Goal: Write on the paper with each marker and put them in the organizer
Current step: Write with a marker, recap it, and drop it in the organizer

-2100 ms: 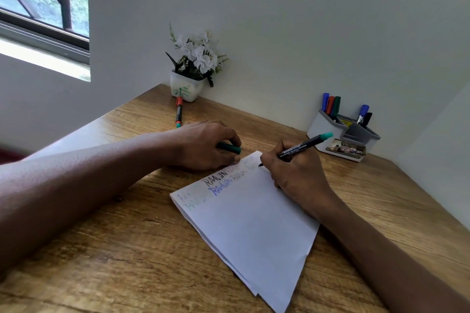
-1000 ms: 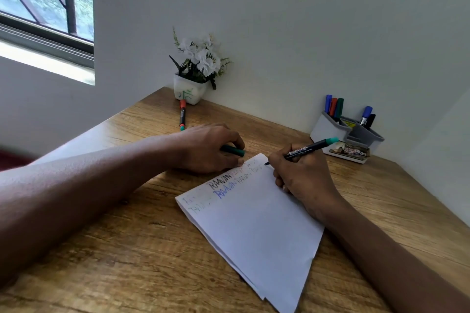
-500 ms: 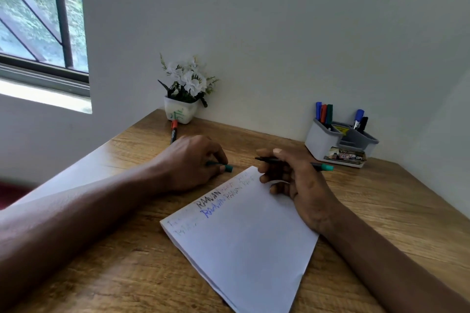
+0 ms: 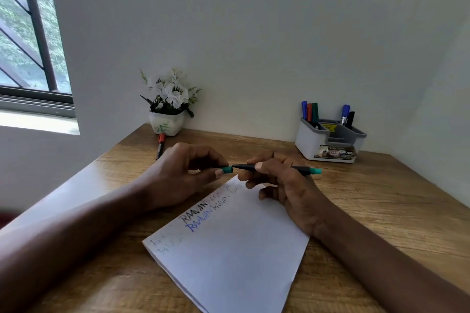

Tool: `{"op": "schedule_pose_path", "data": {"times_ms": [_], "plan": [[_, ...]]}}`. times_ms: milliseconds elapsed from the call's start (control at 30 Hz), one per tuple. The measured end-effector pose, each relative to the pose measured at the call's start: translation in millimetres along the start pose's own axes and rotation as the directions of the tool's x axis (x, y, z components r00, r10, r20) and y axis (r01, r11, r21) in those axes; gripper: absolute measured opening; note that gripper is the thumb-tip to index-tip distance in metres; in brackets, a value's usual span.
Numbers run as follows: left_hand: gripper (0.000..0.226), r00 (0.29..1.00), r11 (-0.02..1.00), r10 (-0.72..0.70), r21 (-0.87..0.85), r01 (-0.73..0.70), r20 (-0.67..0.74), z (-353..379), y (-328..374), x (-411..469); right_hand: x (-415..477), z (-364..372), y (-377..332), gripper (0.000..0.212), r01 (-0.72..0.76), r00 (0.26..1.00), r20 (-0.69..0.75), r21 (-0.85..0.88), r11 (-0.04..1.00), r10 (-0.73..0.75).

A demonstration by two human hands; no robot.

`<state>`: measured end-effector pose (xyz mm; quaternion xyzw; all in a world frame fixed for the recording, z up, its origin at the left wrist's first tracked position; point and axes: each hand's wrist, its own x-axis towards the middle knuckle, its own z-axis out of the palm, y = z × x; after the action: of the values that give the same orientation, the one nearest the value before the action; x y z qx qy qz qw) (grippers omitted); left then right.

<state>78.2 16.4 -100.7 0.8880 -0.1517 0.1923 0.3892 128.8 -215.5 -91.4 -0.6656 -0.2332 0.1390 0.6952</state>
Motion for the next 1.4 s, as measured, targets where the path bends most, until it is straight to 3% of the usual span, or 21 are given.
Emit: {"op": "schedule_pose_path", "data": {"times_ms": [200, 433, 533, 600, 800, 1033, 1167, 1233, 1300, 1400], "plan": [[0.011, 0.999, 0.997, -0.019, -0.071, 0.017, -0.032, -1.9, -1.0, -1.0, 0.3, -0.1, 0.0, 0.02, 0.017, 1.0, -0.016, 0.039, 0.999, -0.017], [0.014, 0.999, 0.991, 0.019, -0.13, -0.015, 0.032, 1.8, 8.1, -2.5, -3.5, 1.1, -1.3, 0.005, 0.055, 0.996, 0.077, -0.04, 0.998, -0.051], [0.016, 0.997, 0.981, 0.041, -0.193, -0.029, 0.059, 1.8, 14.4, -3.9, -5.5, 4.2, -0.5, 0.022, 0.099, 0.991, 0.096, -0.047, 0.994, -0.094], [0.019, 0.996, 0.955, -0.003, -0.296, 0.028, 0.085, -0.4, 14.8, -5.0, -6.1, 5.8, 1.6, 0.03, 0.119, 0.99, 0.085, -0.068, 0.991, -0.113], [0.028, 0.978, 0.82, -0.123, -0.538, 0.195, 0.168, -0.1, 15.2, -7.7, -9.0, 6.7, 0.0, 0.013, 0.188, 0.981, 0.071, -0.079, 0.979, -0.182], [0.026, 0.976, 0.814, -0.144, -0.541, 0.21, 0.162, 4.2, 14.9, -5.3, -9.5, 10.9, -2.3, 0.029, 0.216, 0.975, 0.091, -0.149, 0.965, -0.204], [0.025, 0.981, 0.911, -0.142, -0.37, 0.181, 0.13, 4.6, 12.9, -1.4, -5.0, 7.0, -0.6, 0.017, 0.273, 0.962, 0.08, -0.26, 0.926, -0.261], [0.029, 0.985, 0.956, -0.16, -0.237, 0.171, 0.064, 3.7, 7.5, -0.5, -2.9, 1.5, 2.4, 0.009, 0.396, 0.907, 0.047, -0.438, 0.807, -0.419], [0.033, 0.994, 0.994, -0.102, 0.049, 0.1, 0.04, 0.6, 1.7, -0.2, 0.0, -7.8, 3.9, 0.009, 0.466, 0.836, 0.032, -0.571, 0.676, -0.548], [0.058, 0.983, 0.913, -0.1, 0.407, 0.029, 0.154, -4.6, -2.5, -0.1, 3.5, -20.6, 1.7, 0.027, 0.449, 0.837, -0.013, -0.553, 0.701, -0.547]]}}
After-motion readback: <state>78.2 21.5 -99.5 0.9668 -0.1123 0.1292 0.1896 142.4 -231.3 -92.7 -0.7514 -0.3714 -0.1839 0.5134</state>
